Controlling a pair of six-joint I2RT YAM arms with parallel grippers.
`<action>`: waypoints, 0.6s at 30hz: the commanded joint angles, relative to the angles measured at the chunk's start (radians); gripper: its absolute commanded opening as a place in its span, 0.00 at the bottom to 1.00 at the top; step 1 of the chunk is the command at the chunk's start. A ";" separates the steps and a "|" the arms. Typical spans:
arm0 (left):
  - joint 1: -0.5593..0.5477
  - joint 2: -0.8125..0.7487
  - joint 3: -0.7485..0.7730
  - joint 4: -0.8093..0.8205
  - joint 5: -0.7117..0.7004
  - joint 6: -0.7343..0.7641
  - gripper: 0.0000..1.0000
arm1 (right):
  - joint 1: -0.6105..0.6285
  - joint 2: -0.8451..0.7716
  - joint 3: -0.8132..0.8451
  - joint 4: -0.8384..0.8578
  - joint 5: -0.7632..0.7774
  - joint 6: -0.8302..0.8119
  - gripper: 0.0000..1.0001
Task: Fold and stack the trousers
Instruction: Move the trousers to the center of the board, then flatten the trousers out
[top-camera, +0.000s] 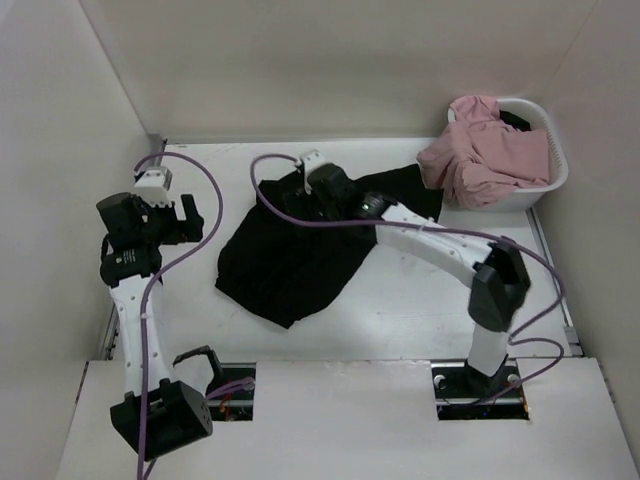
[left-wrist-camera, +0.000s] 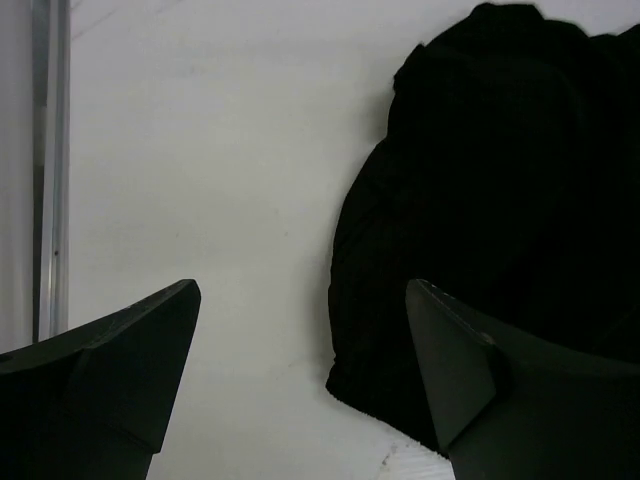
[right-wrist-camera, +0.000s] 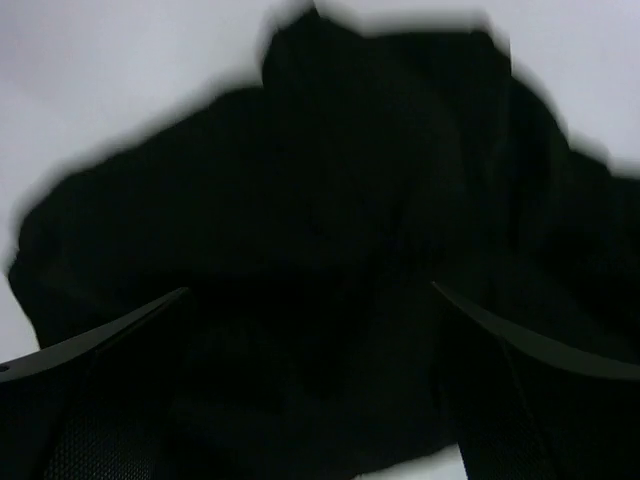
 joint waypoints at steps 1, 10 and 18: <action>0.056 -0.031 -0.052 -0.002 0.006 0.041 0.85 | 0.067 -0.280 -0.258 0.122 -0.040 0.138 1.00; -0.131 0.162 -0.207 -0.071 -0.026 0.119 0.80 | 0.249 -0.235 -0.591 0.137 -0.058 0.394 1.00; -0.200 0.222 -0.201 0.027 -0.133 0.086 0.80 | 0.112 -0.048 -0.573 0.153 -0.046 0.578 0.80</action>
